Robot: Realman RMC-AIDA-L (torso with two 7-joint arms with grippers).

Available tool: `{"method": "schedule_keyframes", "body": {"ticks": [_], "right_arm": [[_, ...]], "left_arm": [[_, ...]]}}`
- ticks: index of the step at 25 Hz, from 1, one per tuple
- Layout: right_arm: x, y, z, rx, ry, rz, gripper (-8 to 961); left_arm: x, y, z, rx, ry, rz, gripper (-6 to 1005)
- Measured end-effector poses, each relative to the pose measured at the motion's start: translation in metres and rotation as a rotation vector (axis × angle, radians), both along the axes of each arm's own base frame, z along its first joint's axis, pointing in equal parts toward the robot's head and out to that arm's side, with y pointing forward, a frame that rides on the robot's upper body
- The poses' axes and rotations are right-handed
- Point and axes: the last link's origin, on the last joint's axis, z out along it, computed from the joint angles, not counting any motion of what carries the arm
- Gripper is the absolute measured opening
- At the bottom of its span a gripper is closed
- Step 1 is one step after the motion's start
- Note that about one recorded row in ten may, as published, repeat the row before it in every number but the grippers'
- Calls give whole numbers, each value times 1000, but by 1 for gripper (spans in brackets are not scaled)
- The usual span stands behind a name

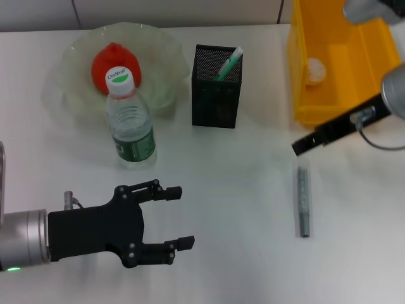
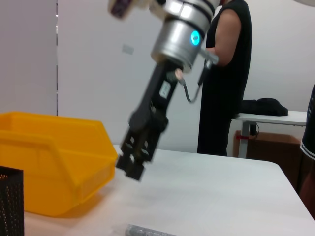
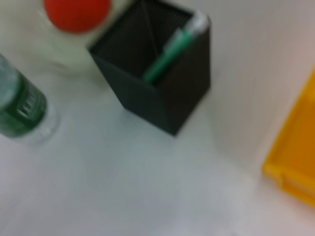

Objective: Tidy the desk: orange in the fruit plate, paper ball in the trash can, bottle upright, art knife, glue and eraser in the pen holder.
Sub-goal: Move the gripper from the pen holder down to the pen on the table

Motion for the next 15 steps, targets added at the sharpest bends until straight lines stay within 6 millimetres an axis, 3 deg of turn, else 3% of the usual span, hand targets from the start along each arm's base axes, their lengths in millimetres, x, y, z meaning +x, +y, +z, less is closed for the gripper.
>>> {"method": "schedule_keyframes", "body": {"ticks": [4,15], "right_arm": [[16,-2,-17,-25,-13,-33,760],[27,4,-49,-82,-57,-47,755]], "left_arm": [[0,1,0,-1,3,-1,815],[1,2,-2,-7,9,-10,815]]}}
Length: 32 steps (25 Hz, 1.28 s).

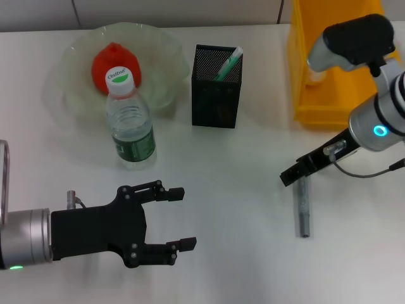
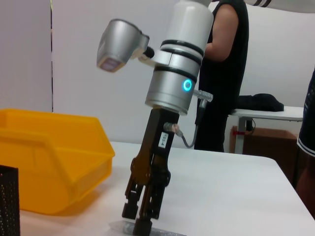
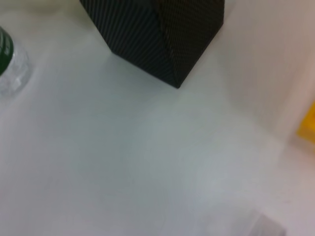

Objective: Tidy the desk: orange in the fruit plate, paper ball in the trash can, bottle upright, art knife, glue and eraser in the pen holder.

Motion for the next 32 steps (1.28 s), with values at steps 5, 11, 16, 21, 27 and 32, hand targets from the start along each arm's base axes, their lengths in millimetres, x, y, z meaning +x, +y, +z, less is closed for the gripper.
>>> {"method": "schedule_keyframes", "body": {"ticks": [5,11,16,21,27,32], "right_arm": [[4,2,-7,-18,-16,-14,702],[8,7,-12,-23,-28,-20,602],[4,5,-13,-33,-28,-4,514],[3,3,-14,-43,-32,3,311],[-17,2,6,14,38,89,150],[-51,-3,57,170,304,271,148]], "left_arm": [[0,1,0,1,1,-2,815],[1,2,0,3,3,-6,815],[0,2,1,3,3,-6,815],[0,1,0,5,4,-9,815],[0,1,0,6,5,-9,815],[0,1,0,4,3,-6,815]]}}
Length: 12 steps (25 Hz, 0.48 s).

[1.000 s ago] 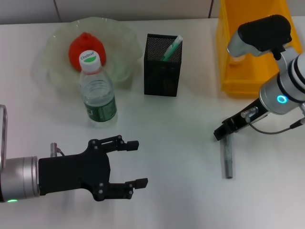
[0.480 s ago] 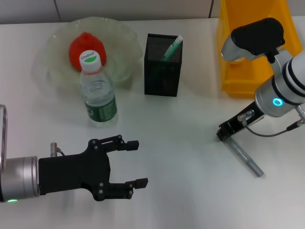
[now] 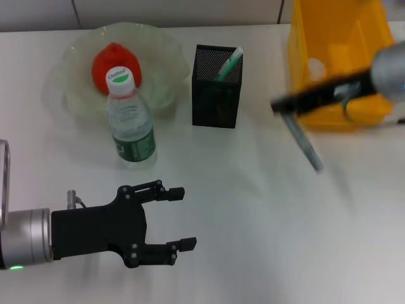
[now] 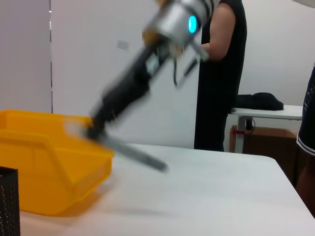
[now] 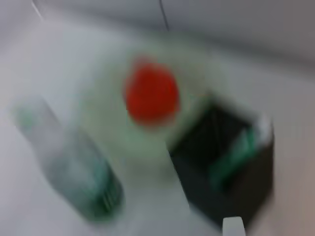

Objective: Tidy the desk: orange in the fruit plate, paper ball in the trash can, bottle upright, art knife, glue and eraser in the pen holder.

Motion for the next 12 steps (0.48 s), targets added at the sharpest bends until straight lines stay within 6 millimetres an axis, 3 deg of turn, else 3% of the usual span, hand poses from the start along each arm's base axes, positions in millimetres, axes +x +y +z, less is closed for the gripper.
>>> {"method": "schedule_keyframes", "body": {"ticks": [3,6,11,12], "right_arm": [[-12,-3,28,139,179,179,146],[-16,-1,37,269,327,349,146],[-1,22,16,356,503,473,147],[7,34,-1,367,536,475,146]], "left_arm": [[-1,-2,0,-1,-3,1,815],[-1,-2,0,-1,-3,1,815],[-1,-2,0,0,-2,3,815],[-1,-2,0,0,-2,3,815]]}}
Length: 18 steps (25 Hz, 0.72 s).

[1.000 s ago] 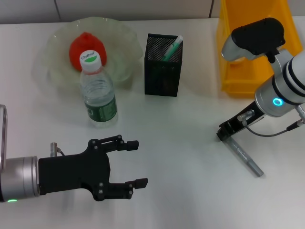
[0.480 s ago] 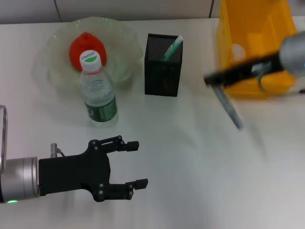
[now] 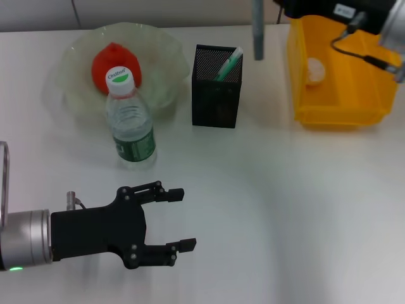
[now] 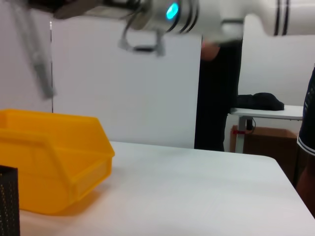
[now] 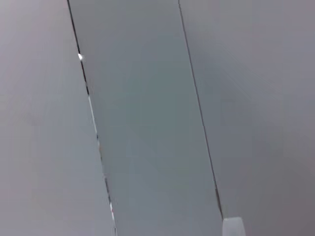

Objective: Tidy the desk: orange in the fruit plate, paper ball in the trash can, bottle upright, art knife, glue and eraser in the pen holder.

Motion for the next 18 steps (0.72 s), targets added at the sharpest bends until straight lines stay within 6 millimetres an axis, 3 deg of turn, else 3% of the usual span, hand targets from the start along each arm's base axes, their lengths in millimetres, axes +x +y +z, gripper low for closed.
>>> {"method": "schedule_keyframes", "body": {"ticks": [2,5,10,18], "right_arm": [[2,5,-8,-1,4,3,146],[12,20,-45,-30,-44,-12,146],[14,28,-71,-30,-93,-7,142],[23,29,-81,-21,-130,-44,220]], "left_arm": [[0,0,0,-1,0,0,815],[0,0,0,-2,0,1,815],[1,1,0,-1,0,-2,815],[1,0,0,0,-1,-2,815]]}}
